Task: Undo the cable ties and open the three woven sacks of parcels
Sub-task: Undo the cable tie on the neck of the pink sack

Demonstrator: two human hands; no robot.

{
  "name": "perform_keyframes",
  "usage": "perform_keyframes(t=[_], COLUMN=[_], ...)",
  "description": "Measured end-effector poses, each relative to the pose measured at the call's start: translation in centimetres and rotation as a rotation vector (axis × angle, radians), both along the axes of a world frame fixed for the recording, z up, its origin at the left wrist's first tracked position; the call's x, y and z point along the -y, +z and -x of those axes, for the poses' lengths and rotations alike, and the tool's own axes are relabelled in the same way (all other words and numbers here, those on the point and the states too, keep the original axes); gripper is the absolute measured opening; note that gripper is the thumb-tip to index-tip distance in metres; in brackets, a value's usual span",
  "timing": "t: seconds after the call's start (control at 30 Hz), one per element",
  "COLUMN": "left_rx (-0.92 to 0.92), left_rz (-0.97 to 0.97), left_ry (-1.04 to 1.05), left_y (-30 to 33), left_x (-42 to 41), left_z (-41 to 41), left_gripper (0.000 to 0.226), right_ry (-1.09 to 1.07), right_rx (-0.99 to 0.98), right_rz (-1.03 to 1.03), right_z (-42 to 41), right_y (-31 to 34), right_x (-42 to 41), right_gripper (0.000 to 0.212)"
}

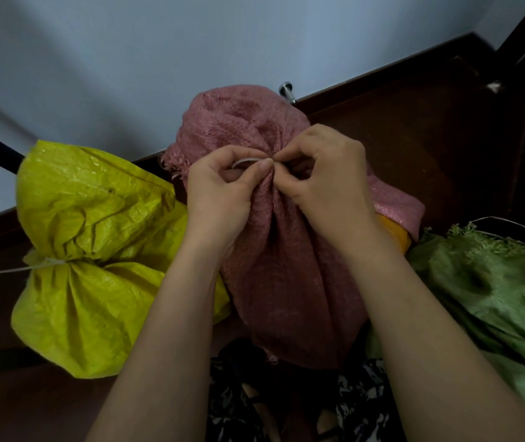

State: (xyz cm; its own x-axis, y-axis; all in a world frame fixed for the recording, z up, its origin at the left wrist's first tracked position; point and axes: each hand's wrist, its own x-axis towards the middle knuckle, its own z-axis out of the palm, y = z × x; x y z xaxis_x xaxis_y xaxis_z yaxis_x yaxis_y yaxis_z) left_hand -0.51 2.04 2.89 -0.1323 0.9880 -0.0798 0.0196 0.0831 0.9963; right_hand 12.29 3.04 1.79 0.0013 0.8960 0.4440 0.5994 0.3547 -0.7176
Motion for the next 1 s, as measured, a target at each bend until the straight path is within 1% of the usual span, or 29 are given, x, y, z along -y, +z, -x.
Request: perform_keyframes(t=[0.17, 0.47, 0.6, 0.67, 0.77, 0.83, 0.9, 1.0], left_rx=[0.029, 0.142, 0.177, 0.137, 0.091, 0.072, 0.049, 0.034], left_rz=[0.009, 0.031, 0.038, 0.019, -0.006, -0.016, -0.028, -0.048], left_ry=[0.002, -0.004, 0.017, 0.030, 0.037, 0.033, 0.026, 0.014], left_y=[-0.13, 0.06, 0.13, 0.14, 0.08, 0.02, 0.02, 0.07], left_x=[-0.04, 0.07, 0.00, -0.14, -0.25, -0.26, -0.25, -0.30], left_z=[0.14, 0.16, 0.21, 0.25, 0.24, 0.23, 0.24, 0.38], left_gripper=[0.014, 0.014, 0.012, 0.013, 0.013, 0.014, 0.015, 0.017], right_ry=[-0.031, -0.055, -0.036, 0.012, 0.056, 0.030, 0.013, 0.019], right_rx=[-0.094, -0.325, -0.438, -0.391, -0.162, -0.078, -0.037, -0.038], right_rz=[0.049, 0.237, 0.286, 0.242, 0.085, 0.008, -0.033, -0.042], right_z=[0.08, 0.12, -0.05, -0.10, -0.16, -0.26, -0.24, -0.11], right_y=[0.09, 0.75, 0.91, 0.91, 0.71, 0.57, 0.50, 0.42], right_x=[0.14, 0.39, 0.40, 0.35, 0.17, 0.05, 0.05, 0.09], right_gripper=[0.007, 0.007, 0.006, 0.007, 0.013, 0.012, 0.011, 0.008])
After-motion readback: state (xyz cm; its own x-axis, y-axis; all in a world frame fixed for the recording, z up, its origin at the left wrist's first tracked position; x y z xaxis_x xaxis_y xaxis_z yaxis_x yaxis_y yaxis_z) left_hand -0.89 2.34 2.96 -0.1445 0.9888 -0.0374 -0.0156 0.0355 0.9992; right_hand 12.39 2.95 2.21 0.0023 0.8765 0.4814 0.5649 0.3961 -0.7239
